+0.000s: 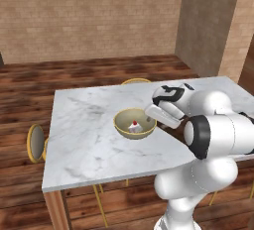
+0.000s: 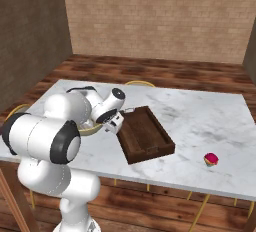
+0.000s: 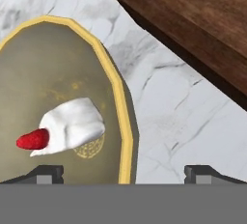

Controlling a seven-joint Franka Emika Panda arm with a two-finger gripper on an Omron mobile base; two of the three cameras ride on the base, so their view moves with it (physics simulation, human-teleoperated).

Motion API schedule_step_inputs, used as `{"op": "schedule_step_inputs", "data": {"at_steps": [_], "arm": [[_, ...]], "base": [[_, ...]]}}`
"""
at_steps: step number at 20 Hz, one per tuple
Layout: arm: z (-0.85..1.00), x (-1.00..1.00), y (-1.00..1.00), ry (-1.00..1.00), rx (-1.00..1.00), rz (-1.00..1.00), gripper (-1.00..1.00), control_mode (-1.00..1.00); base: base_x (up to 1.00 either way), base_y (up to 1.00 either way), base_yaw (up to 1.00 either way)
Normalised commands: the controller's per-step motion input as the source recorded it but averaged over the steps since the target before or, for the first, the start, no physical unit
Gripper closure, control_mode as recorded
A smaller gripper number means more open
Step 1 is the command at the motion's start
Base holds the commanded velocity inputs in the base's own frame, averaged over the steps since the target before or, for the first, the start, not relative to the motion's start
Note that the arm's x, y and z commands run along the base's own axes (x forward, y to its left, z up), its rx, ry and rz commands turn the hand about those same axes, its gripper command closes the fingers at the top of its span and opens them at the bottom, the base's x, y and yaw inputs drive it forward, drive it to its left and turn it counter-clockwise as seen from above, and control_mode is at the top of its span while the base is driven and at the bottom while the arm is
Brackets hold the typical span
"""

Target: Place the bowl with cake and the cupcake onto the tray.

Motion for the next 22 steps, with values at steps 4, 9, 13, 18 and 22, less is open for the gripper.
{"op": "schedule_step_inputs", "data": {"at_steps": [4,9,13,18,22], "arm": [[-0.04,0.0,0.0,0.0,0.0,0.0,-1.0,-1.0],[-0.07,0.0,0.01,0.0,0.0,0.0,-1.0,-1.0],[-0.08,0.01,0.04,0.0,0.0,0.0,-1.0,-1.0],[-0.09,0.0,0.04,0.0,0.0,0.0,-1.0,-1.0],[-0.08,0.01,0.05,0.0,0.0,0.0,-1.0,-1.0]], "base": [[0.0,0.0,0.0],[0.0,0.0,0.0],[0.0,0.0,0.0],[0.0,0.0,0.0],[0.0,0.0,0.0]]}}
